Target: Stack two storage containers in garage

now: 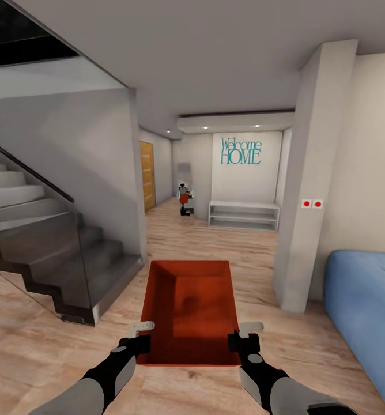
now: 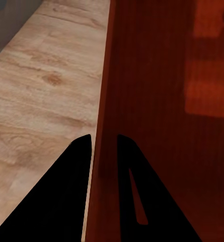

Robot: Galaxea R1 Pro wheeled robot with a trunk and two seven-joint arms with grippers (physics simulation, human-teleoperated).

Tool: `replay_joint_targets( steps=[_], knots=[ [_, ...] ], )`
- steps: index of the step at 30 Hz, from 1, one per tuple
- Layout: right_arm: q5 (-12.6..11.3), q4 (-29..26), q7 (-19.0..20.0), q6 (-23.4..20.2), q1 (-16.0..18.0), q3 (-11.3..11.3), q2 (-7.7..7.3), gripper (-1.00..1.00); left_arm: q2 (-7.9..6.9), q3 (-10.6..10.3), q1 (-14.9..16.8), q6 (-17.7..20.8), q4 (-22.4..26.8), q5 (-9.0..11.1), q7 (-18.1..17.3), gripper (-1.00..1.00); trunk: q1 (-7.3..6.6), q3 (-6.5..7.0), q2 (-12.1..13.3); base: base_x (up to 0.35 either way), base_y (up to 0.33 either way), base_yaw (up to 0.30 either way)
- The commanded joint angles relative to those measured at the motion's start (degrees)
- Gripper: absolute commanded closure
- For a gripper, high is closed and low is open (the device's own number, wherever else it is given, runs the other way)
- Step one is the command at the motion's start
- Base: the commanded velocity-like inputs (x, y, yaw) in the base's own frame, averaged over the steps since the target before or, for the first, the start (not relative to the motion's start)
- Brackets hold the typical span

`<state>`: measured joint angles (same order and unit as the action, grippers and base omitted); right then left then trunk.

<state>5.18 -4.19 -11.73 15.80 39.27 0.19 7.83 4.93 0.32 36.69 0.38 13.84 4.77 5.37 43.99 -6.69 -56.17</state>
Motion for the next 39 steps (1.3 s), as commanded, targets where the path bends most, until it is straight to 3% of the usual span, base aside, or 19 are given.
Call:
replay_joint_targets(
  steps=[1, 39],
  knots=[
    [-0.9, -2.2, 0.6, -0.2, 0.1, -4.8, 0.04, 1.00, -0.36, -0.4, 0.0, 0.1, 0.0, -0.1, 2.0, 1.00, 0.04, -0.09, -0.1, 0.321, 0.000, 0.000],
    [-0.9, -2.2, 0.6, -0.2, 0.1, -4.8, 0.07, 1.00, -0.32, -0.4, 0.0, 0.1, 0.0, -0.1, 2.0, 1.00, 0.04, -0.09, -0.1, 0.321, 0.000, 0.000]
  ],
)
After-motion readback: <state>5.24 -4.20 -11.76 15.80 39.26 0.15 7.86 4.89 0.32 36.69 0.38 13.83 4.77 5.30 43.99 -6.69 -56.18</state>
